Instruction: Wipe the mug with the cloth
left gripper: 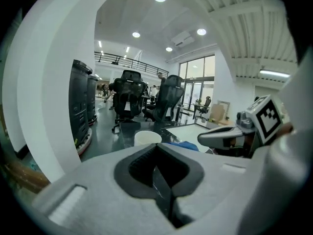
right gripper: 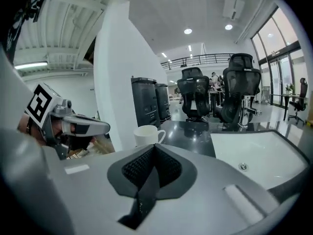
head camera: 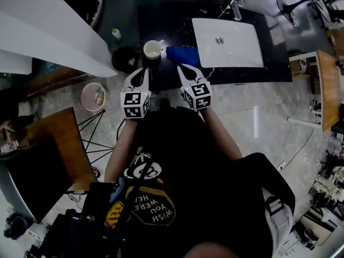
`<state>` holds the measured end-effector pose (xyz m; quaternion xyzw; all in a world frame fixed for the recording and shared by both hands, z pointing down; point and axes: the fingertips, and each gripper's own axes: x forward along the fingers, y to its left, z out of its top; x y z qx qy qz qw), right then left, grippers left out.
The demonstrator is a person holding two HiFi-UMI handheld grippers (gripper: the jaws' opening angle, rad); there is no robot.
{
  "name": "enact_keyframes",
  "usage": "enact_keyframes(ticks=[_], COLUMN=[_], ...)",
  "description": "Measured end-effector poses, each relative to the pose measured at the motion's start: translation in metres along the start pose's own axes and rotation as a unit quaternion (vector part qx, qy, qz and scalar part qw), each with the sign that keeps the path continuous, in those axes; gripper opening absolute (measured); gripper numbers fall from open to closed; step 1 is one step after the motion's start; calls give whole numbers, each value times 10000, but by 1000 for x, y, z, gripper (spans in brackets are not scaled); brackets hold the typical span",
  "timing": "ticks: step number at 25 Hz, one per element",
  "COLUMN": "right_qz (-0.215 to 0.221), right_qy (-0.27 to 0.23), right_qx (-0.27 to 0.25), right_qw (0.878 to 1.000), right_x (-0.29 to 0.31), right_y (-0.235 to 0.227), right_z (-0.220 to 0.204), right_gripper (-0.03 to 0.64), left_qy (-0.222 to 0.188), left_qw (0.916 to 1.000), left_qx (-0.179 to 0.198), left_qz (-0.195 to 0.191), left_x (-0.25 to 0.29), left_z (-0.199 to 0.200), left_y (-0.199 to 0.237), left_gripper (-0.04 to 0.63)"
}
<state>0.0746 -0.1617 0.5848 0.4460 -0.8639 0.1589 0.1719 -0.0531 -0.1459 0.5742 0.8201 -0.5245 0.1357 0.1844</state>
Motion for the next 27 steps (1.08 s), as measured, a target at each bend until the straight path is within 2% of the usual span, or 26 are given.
enact_keyframes(ticks=[9,14,23,27], right_qz=[98,159,235,249], right_qy=[-4,-59,-9,-6], right_qx=[-144,-186,-219,-221], right_qw=[9998,9997,9995,9994], right_x=[-3,-3,-2,0], right_y=[8,12,14,16], right_z=[1,5,1,0], right_gripper=[2,2,2,2], left_qy=[-1,4,33,11], left_qw=[10000,9998,9999,9999], left_qx=[15,186,112,-53], left_qz=[-9,-31,-42,-125], left_x=[-4,-4,-5,-5], left_z=[-2,0,-1,-2], left_y=[-3,-7,-5,-4], left_gripper=[5,5,3,5])
